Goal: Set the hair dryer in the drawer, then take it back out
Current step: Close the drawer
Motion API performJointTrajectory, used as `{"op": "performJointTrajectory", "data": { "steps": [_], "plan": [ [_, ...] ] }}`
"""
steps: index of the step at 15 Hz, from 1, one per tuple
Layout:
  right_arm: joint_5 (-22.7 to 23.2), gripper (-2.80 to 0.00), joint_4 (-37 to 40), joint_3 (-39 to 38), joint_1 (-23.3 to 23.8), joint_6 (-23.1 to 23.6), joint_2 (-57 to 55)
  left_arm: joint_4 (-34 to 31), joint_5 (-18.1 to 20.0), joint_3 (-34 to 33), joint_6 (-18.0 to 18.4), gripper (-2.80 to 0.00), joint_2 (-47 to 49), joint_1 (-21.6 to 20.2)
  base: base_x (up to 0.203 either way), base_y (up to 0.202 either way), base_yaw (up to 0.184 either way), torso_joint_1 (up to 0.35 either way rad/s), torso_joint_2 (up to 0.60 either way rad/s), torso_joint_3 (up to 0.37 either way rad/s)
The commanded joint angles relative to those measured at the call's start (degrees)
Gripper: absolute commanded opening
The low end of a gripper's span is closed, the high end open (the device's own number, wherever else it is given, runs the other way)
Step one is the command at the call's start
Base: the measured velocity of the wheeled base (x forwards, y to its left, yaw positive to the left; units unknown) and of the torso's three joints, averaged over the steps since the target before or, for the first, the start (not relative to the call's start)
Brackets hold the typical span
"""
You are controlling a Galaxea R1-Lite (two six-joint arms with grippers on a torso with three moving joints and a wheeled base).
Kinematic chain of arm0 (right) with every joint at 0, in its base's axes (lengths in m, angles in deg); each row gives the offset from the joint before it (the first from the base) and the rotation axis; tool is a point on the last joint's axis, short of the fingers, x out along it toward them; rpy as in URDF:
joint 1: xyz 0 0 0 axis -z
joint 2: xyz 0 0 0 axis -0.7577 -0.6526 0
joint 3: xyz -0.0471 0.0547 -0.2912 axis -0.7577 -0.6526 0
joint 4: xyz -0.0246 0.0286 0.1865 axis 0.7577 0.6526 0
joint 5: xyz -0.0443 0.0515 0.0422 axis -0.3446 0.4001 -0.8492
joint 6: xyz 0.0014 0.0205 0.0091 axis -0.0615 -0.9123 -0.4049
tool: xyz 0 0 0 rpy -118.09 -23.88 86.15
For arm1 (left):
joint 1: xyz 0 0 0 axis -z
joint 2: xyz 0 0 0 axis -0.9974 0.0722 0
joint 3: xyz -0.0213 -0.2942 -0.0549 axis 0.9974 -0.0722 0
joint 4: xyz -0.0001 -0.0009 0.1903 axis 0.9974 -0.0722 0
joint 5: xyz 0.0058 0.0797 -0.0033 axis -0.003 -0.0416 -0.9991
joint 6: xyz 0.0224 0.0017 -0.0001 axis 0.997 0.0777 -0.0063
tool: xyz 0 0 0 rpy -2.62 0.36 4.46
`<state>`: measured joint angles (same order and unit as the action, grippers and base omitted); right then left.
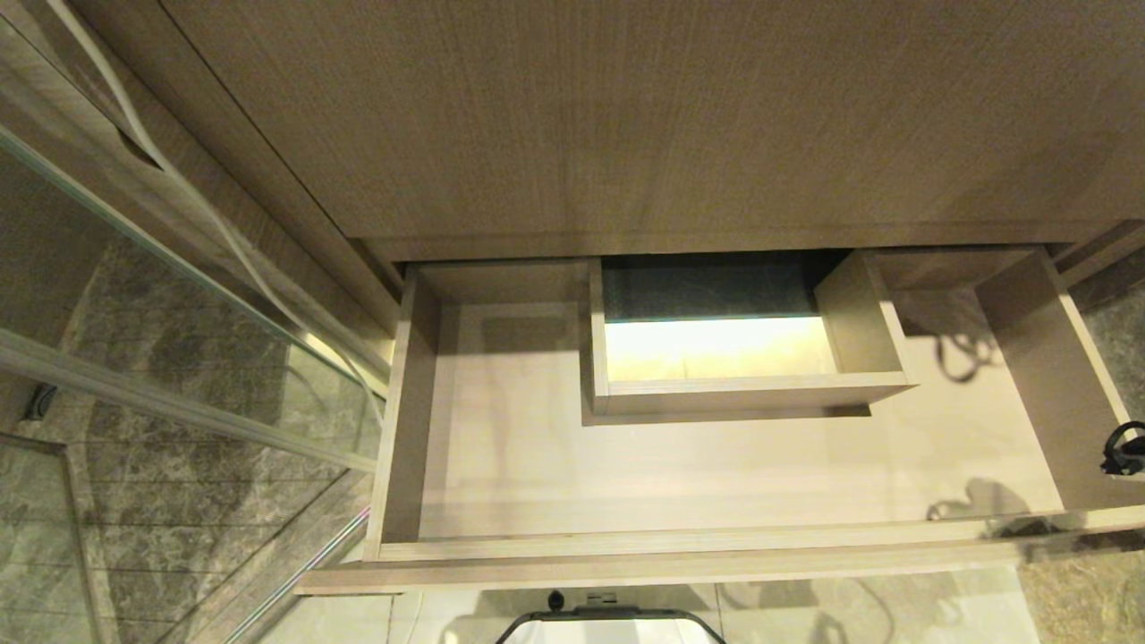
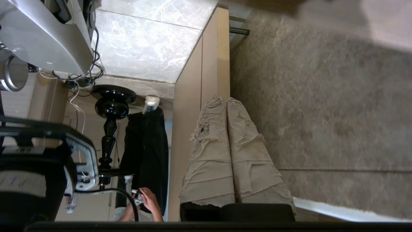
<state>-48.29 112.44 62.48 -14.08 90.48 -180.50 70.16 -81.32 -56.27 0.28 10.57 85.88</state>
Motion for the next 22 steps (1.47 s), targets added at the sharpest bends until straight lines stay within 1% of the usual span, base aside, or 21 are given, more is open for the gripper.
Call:
{"op": "performJointTrajectory", "data": {
  "steps": [1,4,6,8,10,12,14,16,18,20,22],
  "plan": [
    [-0.09,-2.80,-0.38,1.08,-1.08,-0.33,-4.43,0.03,0.01,-0.01,-0.03,-2.80,0.06,-0.02,0.000,0.000,0.000,0.000,0.00,0.000],
    [0.06,-2.80,-2.90,2.75,-3.00,-1.36,-7.61,0.03,0.01,-0.07,-0.02,-2.80,0.06,0.03,0.000,0.000,0.000,0.000,0.00,0.000],
    [0.26,-2.80,-6.18,2.93,-4.59,-3.66,-9.22,0.03,0.01,-0.01,-0.03,-2.80,0.06,-0.02,0.000,0.000,0.000,0.000,0.00,0.000],
    [0.52,-2.80,-9.03,3.46,-5.28,-5.35,-10.01,0.03,0.01,-0.01,0.05,-2.80,0.06,0.00,0.000,0.000,0.000,0.000,0.00,0.000],
    [0.85,-2.80,-10.55,5.02,-5.29,-5.58,-10.24,0.03,0.01,-0.02,0.00,-2.80,0.01,0.02,0.000,0.000,0.000,0.000,0.00,0.000],
    [3.16,-2.80,-13.93,5.85,-5.29,-5.59,-10.03,0.03,0.01,-0.01,0.06,-2.80,0.06,-0.02,0.000,0.000,0.000,0.000,0.00,0.000],
    [6.06,-2.80,-21.91,6.19,-5.29,-5.59,-9.49,0.03,0.01,-0.01,-0.03,-2.80,0.06,-0.02,0.000,0.000,0.000,0.000,0.00,0.000],
    [8.63,-2.80,-26.84,6.89,-5.29,-5.59,-8.20,0.03,0.01,-0.01,-0.03,-2.80,0.06,-0.02,0.000,0.000,0.000,0.000,0.00,0.000],
    [13.77,-2.80,-31.79,8.41,-5.29,-6.03,-7.22,0.03,0.01,-0.01,-0.03,-2.80,0.06,0.06,0.000,0.000,0.000,0.000,0.00,0.000],
    [19.57,-2.80,-39.26,8.99,-5.93,-7.47,-6.63,0.03,0.01,-0.01,0.06,-2.80,0.06,-0.02,0.000,0.000,0.000,0.000,0.00,0.000],
    [23.36,-2.80,-46.78,9.49,-7.26,-8.80,-6.35,0.03,0.01,-0.07,-0.02,-2.80,0.06,0.03,0.000,0.000,0.000,0.000,0.00,0.000]
  ]
}}
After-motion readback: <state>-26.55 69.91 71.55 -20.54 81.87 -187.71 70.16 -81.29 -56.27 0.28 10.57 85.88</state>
